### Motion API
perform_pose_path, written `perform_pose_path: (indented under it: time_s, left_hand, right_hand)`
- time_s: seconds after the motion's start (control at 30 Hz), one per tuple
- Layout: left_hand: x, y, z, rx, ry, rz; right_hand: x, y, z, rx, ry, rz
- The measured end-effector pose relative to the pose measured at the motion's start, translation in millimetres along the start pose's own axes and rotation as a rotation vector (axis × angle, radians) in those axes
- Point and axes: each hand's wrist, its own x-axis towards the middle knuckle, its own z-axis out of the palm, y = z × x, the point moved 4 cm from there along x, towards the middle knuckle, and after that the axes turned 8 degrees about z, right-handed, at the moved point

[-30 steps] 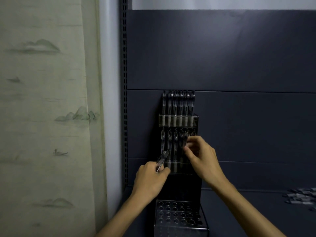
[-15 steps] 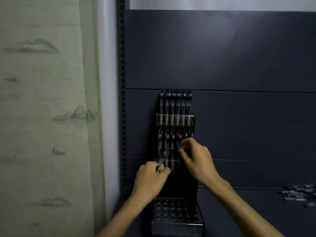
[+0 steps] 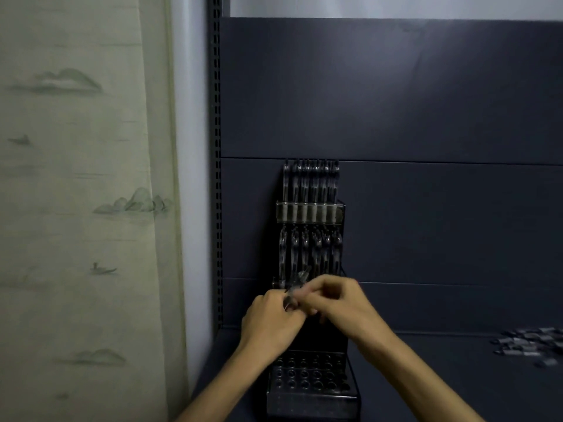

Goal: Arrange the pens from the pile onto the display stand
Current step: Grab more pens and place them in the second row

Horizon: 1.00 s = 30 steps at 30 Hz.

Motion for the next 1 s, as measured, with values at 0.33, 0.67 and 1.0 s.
perform_pose_path:
  time_s: [0.33, 0.67, 1.0]
  left_hand:
    - [-3.6, 18.8, 5.6, 0.101, -0.035, 0.049]
    - [-5.4, 8.1, -1.8, 0.090, 0.019, 0.063]
    - [-11.2, -7.7, -18.9, 0.165, 0.087, 0.093]
  right_hand:
    - [-4.5, 6.5, -1.5, 0.314, 0.020, 0.021]
    - [15.4, -7.5, -45.6, 0.386, 0.317, -0.091]
    - [34.8, -16.4, -59.5, -0.270, 0.449, -0.305]
